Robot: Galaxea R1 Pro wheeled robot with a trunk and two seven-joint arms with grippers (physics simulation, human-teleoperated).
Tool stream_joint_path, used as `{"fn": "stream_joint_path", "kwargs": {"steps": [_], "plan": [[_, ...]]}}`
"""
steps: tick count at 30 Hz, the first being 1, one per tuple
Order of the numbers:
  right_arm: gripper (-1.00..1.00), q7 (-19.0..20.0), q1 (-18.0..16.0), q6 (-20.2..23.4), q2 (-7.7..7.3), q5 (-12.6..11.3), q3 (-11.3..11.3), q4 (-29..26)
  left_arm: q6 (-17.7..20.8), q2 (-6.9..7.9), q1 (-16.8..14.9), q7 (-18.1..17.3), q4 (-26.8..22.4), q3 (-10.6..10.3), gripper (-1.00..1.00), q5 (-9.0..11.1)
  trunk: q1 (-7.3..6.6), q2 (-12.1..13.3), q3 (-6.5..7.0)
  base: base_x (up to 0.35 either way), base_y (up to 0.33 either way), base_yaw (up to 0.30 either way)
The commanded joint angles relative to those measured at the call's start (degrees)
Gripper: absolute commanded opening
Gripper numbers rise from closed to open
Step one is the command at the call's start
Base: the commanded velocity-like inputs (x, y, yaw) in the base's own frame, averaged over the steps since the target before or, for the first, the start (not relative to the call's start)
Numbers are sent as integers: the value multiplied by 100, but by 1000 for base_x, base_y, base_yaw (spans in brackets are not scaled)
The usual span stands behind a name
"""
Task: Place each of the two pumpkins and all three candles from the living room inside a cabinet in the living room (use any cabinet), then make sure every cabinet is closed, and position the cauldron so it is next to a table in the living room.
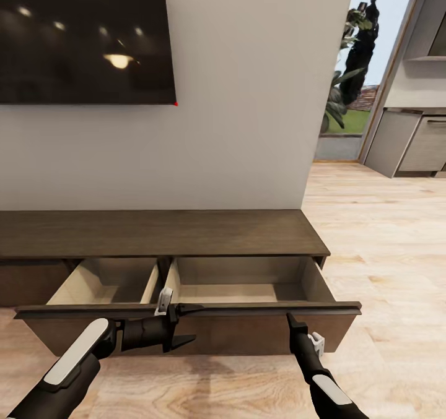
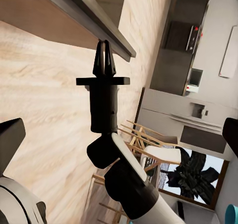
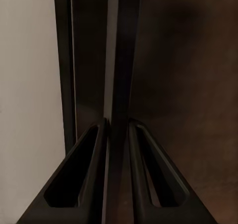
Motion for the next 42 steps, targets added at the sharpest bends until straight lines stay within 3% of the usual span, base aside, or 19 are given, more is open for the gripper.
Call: {"fn": "stream_joint_path", "kwargs": {"steps": [1,19,20,30,42], "plan": [[-100,59,-6,-1,3,-7,44,-73,0,4,-4,52,-3,-8,100,61,-2,-3,-4,0,0,0],[-100,59,-6,-1,3,-7,44,-73,0,4,-4,55,6,-8,100,60,-2,-3,-4,-18,0,0],[100,59,-6,-1,3,-7,44,-73,-1,4,-5,53,6,-8,100,60,-2,-3,-4,0,0,0],[100,59,-6,8,3,-16,44,-71,-5,4,-4,52,14,-8,100,60,-2,-3,-4,-22,0,0],[100,53,-6,12,3,-7,44,-64,-4,4,-4,57,27,-8,100,60,-2,-3,-4,-215,0,0]]}}
